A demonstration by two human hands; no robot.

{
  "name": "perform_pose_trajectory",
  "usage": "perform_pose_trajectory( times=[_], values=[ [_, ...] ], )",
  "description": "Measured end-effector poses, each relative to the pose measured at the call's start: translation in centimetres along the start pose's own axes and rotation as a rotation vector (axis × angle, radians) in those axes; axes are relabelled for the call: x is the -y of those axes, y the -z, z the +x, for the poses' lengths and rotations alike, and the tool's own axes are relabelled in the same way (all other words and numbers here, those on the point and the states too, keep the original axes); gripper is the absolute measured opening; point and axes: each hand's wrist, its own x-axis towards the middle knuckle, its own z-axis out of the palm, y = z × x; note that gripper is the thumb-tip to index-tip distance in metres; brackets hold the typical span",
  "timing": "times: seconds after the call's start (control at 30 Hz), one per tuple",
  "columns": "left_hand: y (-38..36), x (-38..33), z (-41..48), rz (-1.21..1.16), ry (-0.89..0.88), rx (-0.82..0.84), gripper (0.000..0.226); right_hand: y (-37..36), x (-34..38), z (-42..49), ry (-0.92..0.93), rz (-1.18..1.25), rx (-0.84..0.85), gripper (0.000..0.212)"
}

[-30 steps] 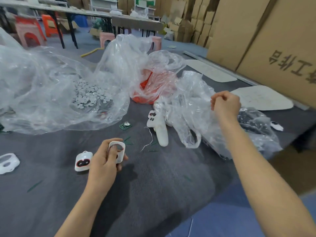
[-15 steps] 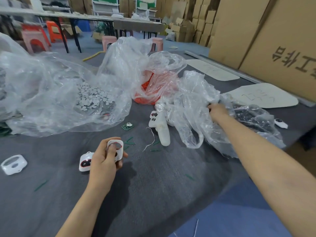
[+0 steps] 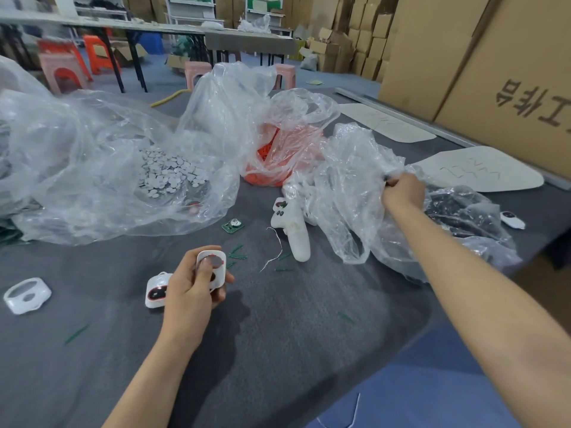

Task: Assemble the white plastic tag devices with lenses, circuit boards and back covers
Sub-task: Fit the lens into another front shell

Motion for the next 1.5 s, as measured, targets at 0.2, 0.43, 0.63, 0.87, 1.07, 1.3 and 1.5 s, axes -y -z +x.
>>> perform_pose_trajectory(
  times=[0.2, 0.43, 0.63, 0.87, 1.07, 1.3, 1.5],
  values=[
    [0.1, -0.1, -0.1, -0.018, 0.003, 0.021, 0.032, 1.5, 1.4, -2.0, -0.011, 0.332, -0.363, 0.020],
    [0.1, -0.4, -0.2, -0.032, -0.004, 0.103, 0.036, 2.2, 7.0, -14.9, 0.520, 0.978, -0.194, 0.015],
    [0.2, -0.9, -0.6, -0.007, 0.010, 0.073, 0.035, -3.3, 8.4, -25.5, 0.114, 1.120, 0.675, 0.021],
    [-0.1, -1.3, -0.6, -0.020, 0.037, 0.061, 0.030, -4.0, 7.6, -24.8, -0.137, 1.423, 0.969, 0.015],
    [-0.1, -1.0, -0.4, -0.013, 0.046, 0.055, 0.029, -3.6, 7.6, -24.5, -0.244, 1.565, 1.164, 0.018],
    [-0.2, -0.7, -0.4, 0.002, 0.005, 0.070, 0.030, -3.2, 7.5, -24.2, -0.236, 1.643, 1.265, 0.021],
    [-0.4, -0.9, -0.4, -0.029, -0.045, 0.071, 0.030, -3.2, 7.5, -24.5, -0.033, 1.641, 1.334, 0.016]
  ],
)
